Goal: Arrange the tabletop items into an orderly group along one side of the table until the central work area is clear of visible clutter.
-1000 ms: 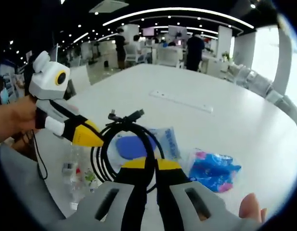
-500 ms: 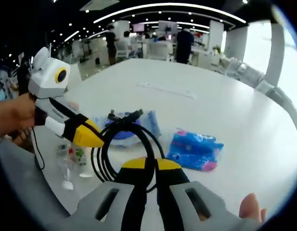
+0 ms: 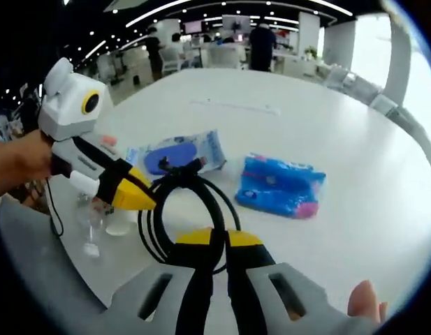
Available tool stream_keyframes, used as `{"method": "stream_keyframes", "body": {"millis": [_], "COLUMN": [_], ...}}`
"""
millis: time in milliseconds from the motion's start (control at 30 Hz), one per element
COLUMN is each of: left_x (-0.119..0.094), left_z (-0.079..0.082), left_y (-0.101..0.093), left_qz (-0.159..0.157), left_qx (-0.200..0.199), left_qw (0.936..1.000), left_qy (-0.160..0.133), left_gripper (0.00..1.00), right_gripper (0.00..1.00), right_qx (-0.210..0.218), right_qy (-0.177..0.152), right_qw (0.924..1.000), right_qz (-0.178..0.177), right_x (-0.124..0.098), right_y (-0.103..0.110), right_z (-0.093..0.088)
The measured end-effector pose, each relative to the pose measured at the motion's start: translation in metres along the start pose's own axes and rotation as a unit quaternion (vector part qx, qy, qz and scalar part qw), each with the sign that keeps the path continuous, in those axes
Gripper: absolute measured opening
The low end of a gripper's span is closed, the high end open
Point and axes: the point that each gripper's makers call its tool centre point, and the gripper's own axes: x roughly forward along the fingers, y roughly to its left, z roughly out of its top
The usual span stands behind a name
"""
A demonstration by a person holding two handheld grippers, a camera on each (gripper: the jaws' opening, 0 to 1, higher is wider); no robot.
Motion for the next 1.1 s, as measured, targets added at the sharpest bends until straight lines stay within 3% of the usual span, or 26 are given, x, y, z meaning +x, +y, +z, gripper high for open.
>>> {"method": "stream_keyframes", "body": {"millis": [200,433,1100], "left_x": [0.007,0.018,0.029], "left_z": [-0.01,-0.019,-0.024], "left_y": [0.005,0.008,0.021], "left_qz": [0.031,0.054,0.082], "left_qx": [0.027,0.025,0.031], "left_qw": [0.9986,0.9957,0.9906], "left_qy": [0.034,0.072,0.105], "left_gripper": [0.04,0.05,0.09], "right_gripper": [0.05,0.05,0.05], "right_qx": [0.014,0.024,0.039], "right_qy": [0.017,0.03,0.052], "right_qw": [0.9997,0.9992,0.9979], "right_qz": [0.012,0.014,0.01], "right_x": [0.012,0.021,0.038], "right_y": [0.002,-0.001,-0.006], "right_z": [-0.015,-0.022,-0.03]}}
